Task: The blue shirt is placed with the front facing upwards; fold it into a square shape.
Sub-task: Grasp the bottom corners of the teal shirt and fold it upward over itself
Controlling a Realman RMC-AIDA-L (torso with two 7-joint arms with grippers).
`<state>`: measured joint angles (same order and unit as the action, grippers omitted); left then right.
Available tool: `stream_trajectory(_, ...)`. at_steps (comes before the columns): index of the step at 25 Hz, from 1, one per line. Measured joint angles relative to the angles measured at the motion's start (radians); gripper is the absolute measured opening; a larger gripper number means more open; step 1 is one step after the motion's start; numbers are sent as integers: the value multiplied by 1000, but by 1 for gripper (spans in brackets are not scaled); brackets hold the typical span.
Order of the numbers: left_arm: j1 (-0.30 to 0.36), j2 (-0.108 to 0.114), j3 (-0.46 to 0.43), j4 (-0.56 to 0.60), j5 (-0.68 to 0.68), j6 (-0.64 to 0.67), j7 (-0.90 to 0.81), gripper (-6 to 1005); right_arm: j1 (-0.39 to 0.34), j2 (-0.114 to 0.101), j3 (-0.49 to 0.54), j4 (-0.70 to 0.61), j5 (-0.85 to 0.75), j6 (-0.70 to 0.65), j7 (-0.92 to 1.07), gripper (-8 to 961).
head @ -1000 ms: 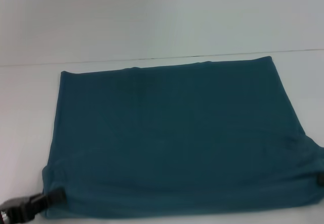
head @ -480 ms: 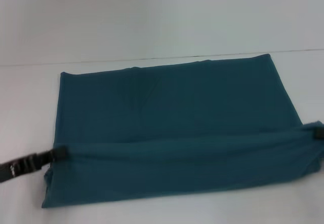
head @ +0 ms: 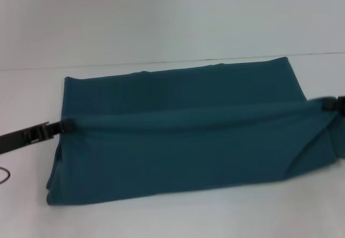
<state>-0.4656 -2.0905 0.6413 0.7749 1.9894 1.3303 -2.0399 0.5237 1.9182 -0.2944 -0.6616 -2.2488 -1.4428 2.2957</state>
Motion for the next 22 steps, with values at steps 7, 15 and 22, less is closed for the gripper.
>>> stream_trajectory(7, -50, 7, 10, -15, 1, -105, 4, 18, 58, 1, -41, 4, -4, 116, -7, 70)
stream_trajectory(15, -128, 16, 12, -101, 30, -274, 29, 18, 106, 12, -91, 31, -3, 244, -6, 71)
stream_trajectory(22, -198, 17, 15, -170, 57, -426, 78, 18, 148, 36, -136, 70, -2, 383, -11, 71)
